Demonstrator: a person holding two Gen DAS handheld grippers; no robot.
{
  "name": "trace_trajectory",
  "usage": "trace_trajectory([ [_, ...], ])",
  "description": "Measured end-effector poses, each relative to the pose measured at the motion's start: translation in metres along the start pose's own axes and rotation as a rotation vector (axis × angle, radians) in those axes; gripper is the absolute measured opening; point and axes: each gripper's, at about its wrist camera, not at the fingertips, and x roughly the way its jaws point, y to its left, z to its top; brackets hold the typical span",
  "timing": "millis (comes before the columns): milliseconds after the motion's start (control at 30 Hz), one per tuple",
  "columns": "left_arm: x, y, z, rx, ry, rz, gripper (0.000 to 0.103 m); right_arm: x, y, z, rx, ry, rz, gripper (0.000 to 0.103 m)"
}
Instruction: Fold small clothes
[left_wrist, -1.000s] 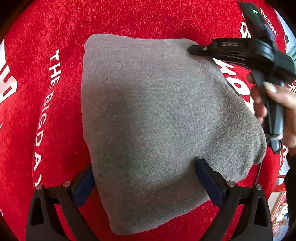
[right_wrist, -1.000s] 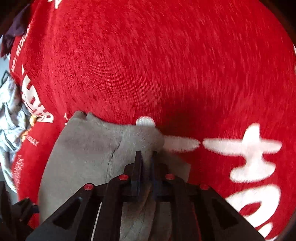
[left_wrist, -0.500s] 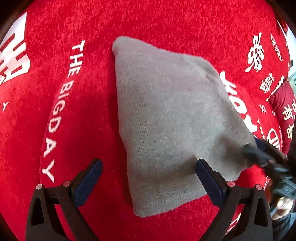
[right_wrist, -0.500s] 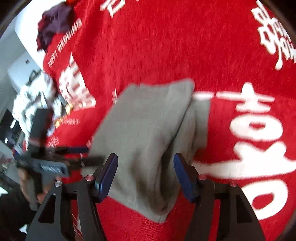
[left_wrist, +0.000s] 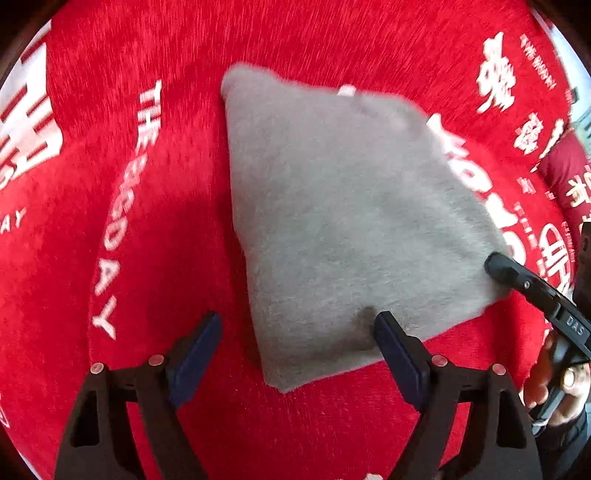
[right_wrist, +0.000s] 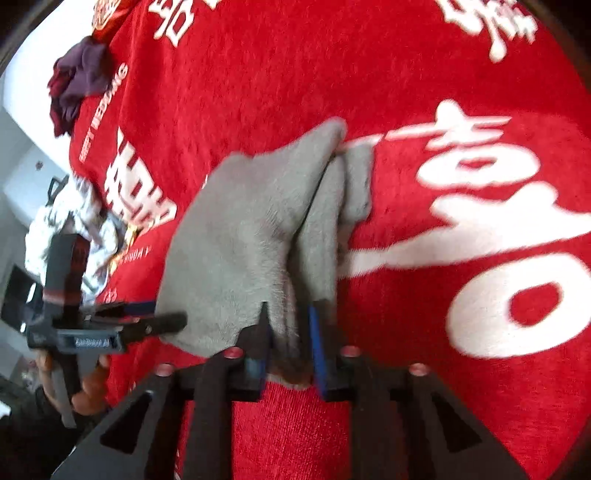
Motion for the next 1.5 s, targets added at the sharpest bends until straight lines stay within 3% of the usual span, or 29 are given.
trace_trajectory([
  [100,-0.020,0.001,0.014,-0.016,-0.083,-0.034,0.086,-0.025,0.030,0.013,-0.115,-0.090,-0.043,0.040],
  [167,-0.021,-0.002,0.030,-0.027,-0.097,-0.020,0.086,-0.032,0.050,0.028,-0.176,-0.143,-0.079,0.054],
  [233,-0.016,-0.007,0.044,-0.029,-0.096,-0.027,0.086,-0.028,0.061,0.040,-0.179,-0.169,-0.017,0.061],
  [300,-0.003,-0.007,0.051,-0.025,-0.066,-0.042,0.086,-0.006,0.067,0.051,-0.163,-0.117,0.064,0.063],
  [400,0.031,0.002,0.049,-0.043,0.021,0.043,0.086,0.040,0.050,0.052,-0.083,0.021,0.144,0.063],
  [467,0.044,0.008,0.040,-0.058,0.060,0.028,0.089,0.067,0.019,0.045,0.025,0.093,0.105,0.058],
  [500,0.044,0.011,0.034,-0.057,0.052,0.019,0.094,0.068,0.011,0.043,0.051,0.089,0.114,0.043],
  [533,0.041,0.012,0.030,-0.048,0.037,0.031,0.096,0.065,0.004,0.041,0.068,0.069,0.130,0.036],
  [600,0.033,0.012,0.027,-0.028,0.012,0.045,0.096,0.058,0.003,0.039,0.072,0.067,0.144,0.037],
  [667,0.026,0.012,0.029,-0.014,-0.005,0.061,0.096,0.044,0.010,0.041,0.036,0.041,0.128,0.051],
  [700,0.021,0.010,0.031,-0.005,-0.020,0.078,0.096,0.036,0.014,0.044,0.019,0.019,0.103,0.076],
  [733,0.017,0.010,0.034,0.001,-0.033,0.087,0.096,0.026,0.014,0.046,0.001,-0.015,0.071,0.093],
  [767,0.014,0.010,0.038,0.006,-0.044,0.090,0.096,0.016,0.015,0.050,-0.023,-0.064,0.034,0.096],
  [900,0.012,0.008,0.051,0.011,-0.061,0.101,0.096,0.010,0.006,0.064,-0.029,-0.069,-0.024,0.097],
  [1133,0.022,0.007,0.061,0.012,-0.050,0.101,0.096,0.031,-0.013,0.070,0.019,-0.001,-0.019,0.097],
  [1233,0.030,0.006,0.071,0.006,-0.039,0.078,0.097,0.044,-0.020,0.072,0.046,0.019,-0.017,0.097],
  [1267,0.033,0.006,0.076,0.001,-0.034,0.072,0.103,0.048,-0.021,0.074,0.050,0.030,-0.016,0.098],
  [1500,0.049,0.014,0.093,-0.045,-0.007,0.010,0.103,0.066,-0.023,0.079,0.047,0.074,-0.023,0.099],
])
